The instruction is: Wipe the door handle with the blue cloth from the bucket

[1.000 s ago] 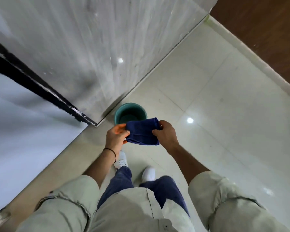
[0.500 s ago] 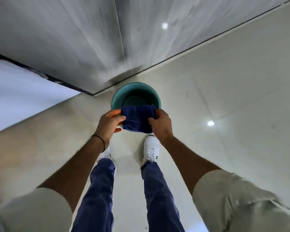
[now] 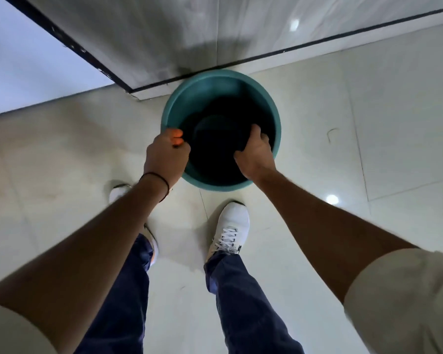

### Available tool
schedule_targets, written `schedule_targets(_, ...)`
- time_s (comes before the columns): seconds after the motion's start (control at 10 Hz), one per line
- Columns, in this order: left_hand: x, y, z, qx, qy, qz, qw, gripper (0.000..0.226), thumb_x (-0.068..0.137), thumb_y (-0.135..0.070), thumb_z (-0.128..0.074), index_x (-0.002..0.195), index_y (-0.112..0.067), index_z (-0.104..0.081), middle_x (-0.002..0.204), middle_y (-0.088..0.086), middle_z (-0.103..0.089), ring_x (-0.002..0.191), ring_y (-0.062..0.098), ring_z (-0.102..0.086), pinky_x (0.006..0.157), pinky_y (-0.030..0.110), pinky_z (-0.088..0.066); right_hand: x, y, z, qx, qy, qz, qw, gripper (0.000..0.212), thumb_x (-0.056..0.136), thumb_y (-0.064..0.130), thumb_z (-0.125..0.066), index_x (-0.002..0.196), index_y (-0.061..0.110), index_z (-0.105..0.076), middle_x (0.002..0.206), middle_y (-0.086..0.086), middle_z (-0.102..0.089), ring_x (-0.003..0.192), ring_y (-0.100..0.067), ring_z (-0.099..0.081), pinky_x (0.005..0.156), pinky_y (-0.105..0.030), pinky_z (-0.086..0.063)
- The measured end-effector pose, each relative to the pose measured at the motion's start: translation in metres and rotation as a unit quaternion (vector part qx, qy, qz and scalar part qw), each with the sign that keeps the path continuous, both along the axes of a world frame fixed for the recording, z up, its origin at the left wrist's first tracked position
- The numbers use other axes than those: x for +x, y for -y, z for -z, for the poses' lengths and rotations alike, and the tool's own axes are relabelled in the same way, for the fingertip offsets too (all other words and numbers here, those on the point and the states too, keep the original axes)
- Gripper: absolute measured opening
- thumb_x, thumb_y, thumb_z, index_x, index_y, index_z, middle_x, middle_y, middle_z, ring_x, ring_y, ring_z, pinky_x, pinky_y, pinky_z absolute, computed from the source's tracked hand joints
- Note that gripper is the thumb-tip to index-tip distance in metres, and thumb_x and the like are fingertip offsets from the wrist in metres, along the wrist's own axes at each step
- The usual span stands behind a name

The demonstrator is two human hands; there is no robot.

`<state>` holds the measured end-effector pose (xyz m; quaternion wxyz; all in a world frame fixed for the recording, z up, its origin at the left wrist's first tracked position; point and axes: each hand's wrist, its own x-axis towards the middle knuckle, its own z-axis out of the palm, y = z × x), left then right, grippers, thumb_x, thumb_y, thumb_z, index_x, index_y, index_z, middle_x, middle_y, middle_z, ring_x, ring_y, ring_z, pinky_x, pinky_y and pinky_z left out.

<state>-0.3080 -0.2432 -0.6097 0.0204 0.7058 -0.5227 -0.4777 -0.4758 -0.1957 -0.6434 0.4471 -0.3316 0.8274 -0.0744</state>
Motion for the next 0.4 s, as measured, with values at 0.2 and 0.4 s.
schedule_targets(0.2, 0.043, -0.038, -0.076, -0.043, 0.019, 0.019, 0.999, 0.035, 0.090, -0.011, -0.051, 0.122, -0.019, -0.060, 0.121, 0.002, -0.067, 0.095, 0.019, -0.059, 0.093, 0.028, -0.044, 0.018, -0.036, -0.075, -0.072, -0.021, -0.075, 0.994, 0.059, 0.086, 0.005, -0.051, 0.143, 0.009, -0.037, 0.138, -0.019, -0.047, 0.120, -0.041, -0.051, 0.097, -0.045, -0.046)
schedule_targets(0.4, 0.094, -0.073, -0.189, -0.129, 0.029, 0.067, 0.989, 0.035, 0.091, -0.016, -0.056, 0.126, -0.014, -0.060, 0.124, 0.008, -0.066, 0.109, 0.029, -0.062, 0.100, 0.042, -0.049, 0.066, -0.068, -0.207, -0.137, -0.038, -0.108, 0.984, 0.043, 0.092, 0.016, -0.054, 0.134, 0.008, -0.051, 0.128, -0.017, -0.057, 0.114, -0.034, -0.055, 0.091, -0.039, -0.047)
